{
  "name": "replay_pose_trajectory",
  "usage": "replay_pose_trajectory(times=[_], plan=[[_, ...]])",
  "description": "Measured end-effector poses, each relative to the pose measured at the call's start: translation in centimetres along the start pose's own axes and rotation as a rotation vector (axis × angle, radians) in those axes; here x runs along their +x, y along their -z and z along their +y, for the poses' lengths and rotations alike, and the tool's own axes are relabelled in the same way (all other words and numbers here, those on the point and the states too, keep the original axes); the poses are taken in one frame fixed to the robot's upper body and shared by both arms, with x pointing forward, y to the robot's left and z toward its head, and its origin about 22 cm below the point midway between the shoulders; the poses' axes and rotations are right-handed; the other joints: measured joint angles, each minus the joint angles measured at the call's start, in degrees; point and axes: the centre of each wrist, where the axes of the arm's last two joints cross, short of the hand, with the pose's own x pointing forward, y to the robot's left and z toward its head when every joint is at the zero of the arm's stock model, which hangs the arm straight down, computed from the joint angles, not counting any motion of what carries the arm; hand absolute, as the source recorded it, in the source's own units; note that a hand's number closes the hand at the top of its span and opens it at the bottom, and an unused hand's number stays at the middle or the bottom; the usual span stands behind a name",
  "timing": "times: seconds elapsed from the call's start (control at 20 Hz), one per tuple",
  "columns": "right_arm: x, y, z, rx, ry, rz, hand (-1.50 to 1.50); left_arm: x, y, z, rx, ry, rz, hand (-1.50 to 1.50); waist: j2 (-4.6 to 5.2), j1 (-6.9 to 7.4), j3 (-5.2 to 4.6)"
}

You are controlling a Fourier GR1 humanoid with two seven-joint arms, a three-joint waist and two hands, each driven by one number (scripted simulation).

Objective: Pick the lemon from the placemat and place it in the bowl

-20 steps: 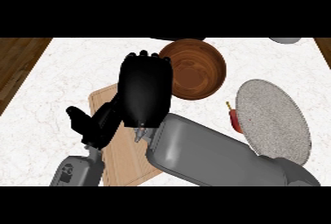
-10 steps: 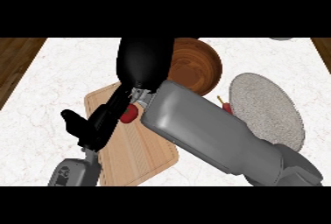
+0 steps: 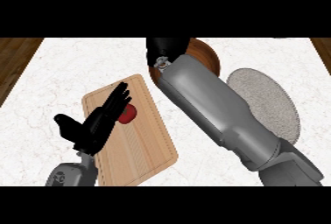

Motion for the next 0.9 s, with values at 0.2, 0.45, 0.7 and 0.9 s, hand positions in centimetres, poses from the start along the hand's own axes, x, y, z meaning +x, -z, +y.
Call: replay_pose_trajectory(times=[0.2,0.45,0.7,0.9], plan=[[-1.8,2.0,2.7,-0.008,-0.039,0.049,1.5,0.2,0.2,-0.1,-0.008,-0.001,-0.007,0.0,0.26,0.17,-0.01],[-5.6,4.5,5.5,0.073,-0.093,0.166,1.5,0.5,0.2,-0.4,-0.012,0.0,-0.011,0.0,0.65,0.68,0.01],[-8.5,5.9,7.0,0.146,-0.026,0.286,-1.5,0.4,0.3,-0.4,-0.019,0.007,-0.019,0.0,0.97,1.14,0.05],[-10.0,6.1,7.8,0.141,0.098,0.284,-1.5,0.5,0.1,-0.2,-0.03,0.005,-0.016,0.0,1.04,1.42,0.1]])
